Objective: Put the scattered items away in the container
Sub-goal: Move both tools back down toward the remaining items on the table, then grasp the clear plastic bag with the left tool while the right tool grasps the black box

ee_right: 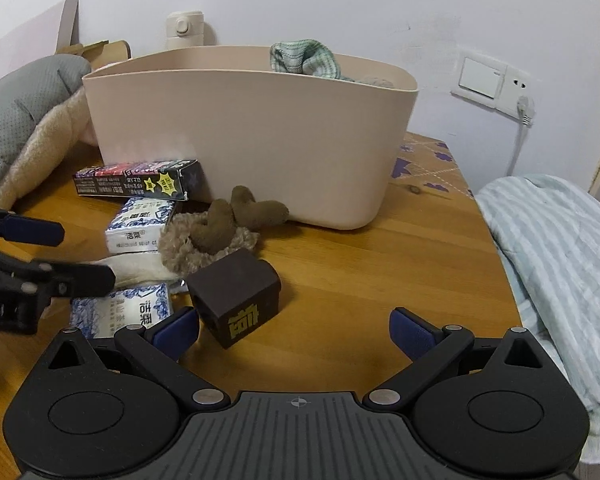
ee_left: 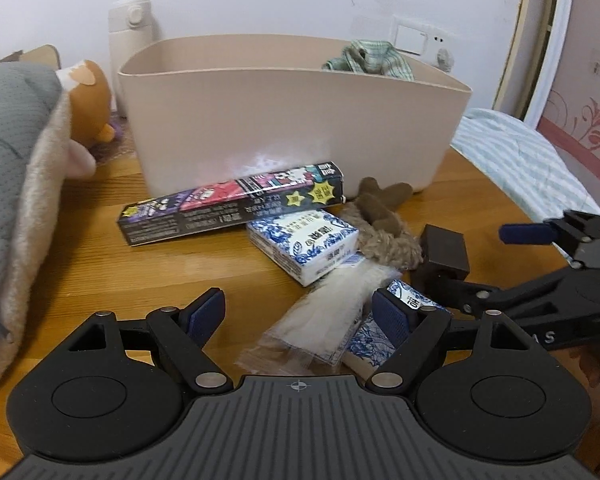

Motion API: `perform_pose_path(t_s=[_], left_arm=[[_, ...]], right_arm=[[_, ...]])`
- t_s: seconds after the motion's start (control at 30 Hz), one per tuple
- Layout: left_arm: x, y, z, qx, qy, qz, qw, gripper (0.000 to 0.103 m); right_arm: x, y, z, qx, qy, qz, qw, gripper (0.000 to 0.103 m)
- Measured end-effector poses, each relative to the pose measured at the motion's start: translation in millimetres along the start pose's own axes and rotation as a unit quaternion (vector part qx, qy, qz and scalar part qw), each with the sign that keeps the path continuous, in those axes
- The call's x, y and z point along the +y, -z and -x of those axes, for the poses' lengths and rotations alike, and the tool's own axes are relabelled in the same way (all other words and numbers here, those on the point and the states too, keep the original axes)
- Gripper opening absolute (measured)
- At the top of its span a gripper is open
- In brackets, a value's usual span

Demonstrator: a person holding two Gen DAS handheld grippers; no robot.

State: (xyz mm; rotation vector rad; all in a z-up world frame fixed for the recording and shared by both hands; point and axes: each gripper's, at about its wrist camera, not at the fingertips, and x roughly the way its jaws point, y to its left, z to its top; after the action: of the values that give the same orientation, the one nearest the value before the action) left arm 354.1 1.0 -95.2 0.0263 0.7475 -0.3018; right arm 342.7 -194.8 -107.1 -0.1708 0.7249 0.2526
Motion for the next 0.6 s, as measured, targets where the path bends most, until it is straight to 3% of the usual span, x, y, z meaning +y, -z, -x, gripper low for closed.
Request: perform_pose_path(t_s=[0.23,0.5,0.6], left_arm=[[5,-6,-18,0.007,0.021,0.021,0.9995,0.082],[-10,-4,-24,0.004,-0.001,-0.019,0.9998,0.081],[-21,0,-23,-0.003,-0.009,-0.05,0.9987,0.062]], right_arm=[[-5,-6,-15,0.003,-0.015,-0.004,1.0,0.103],[-10,-8,-26,-0.002,-0.025,-0.021,0.999,0.098],[-11,-7,-24,-0.006,-0.026,-0.021,0.999,0.088]])
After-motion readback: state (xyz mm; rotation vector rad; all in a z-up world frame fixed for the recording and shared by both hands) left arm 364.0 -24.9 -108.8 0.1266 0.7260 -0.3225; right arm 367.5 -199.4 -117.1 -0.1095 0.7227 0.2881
